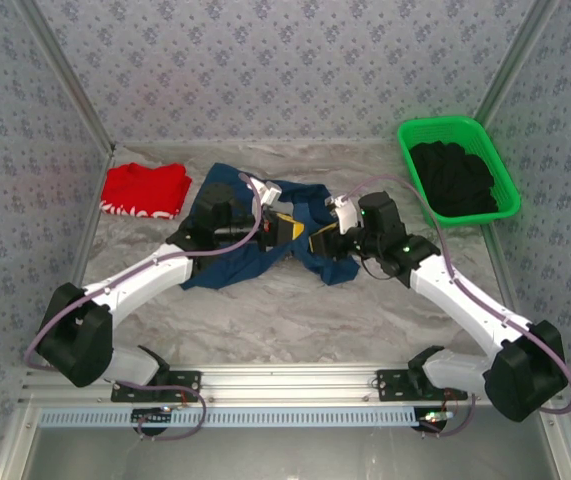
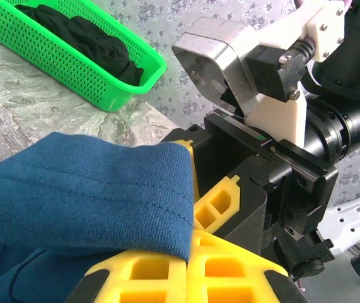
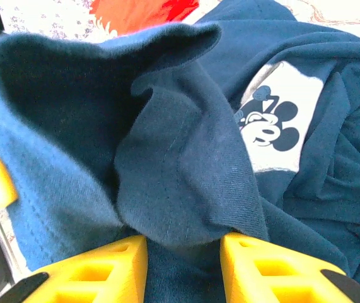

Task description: Fold the inside-out t-shirt

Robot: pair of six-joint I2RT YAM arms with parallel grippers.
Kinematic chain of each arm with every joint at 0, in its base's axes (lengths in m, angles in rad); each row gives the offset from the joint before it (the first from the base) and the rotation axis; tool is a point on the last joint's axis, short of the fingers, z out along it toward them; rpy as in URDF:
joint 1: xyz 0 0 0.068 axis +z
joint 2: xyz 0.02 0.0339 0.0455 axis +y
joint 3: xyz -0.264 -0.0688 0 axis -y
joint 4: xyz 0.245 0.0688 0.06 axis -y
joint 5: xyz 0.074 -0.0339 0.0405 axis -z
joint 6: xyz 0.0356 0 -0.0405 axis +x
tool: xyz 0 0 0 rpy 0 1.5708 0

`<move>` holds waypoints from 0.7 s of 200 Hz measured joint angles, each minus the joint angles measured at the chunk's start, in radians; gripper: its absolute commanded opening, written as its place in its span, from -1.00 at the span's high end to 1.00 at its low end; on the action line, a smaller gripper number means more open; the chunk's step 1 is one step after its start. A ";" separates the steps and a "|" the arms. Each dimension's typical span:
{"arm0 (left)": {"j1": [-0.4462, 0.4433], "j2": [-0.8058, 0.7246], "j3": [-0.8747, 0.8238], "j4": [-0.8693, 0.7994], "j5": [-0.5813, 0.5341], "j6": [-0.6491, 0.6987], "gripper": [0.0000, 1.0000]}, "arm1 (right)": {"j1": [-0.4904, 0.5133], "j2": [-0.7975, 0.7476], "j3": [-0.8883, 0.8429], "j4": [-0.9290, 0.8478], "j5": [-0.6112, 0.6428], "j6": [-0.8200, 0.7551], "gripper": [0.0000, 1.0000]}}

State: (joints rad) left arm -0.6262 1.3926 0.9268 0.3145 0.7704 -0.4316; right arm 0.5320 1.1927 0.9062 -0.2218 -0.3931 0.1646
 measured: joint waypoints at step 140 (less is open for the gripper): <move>0.001 -0.010 -0.008 -0.009 -0.030 0.017 1.00 | 0.001 0.013 0.035 -0.032 0.031 -0.051 1.00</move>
State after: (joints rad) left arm -0.6250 1.3823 0.9192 0.3054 0.7406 -0.4149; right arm 0.5327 1.2057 0.9413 -0.2539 -0.3626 0.1139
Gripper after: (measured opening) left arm 0.042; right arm 0.064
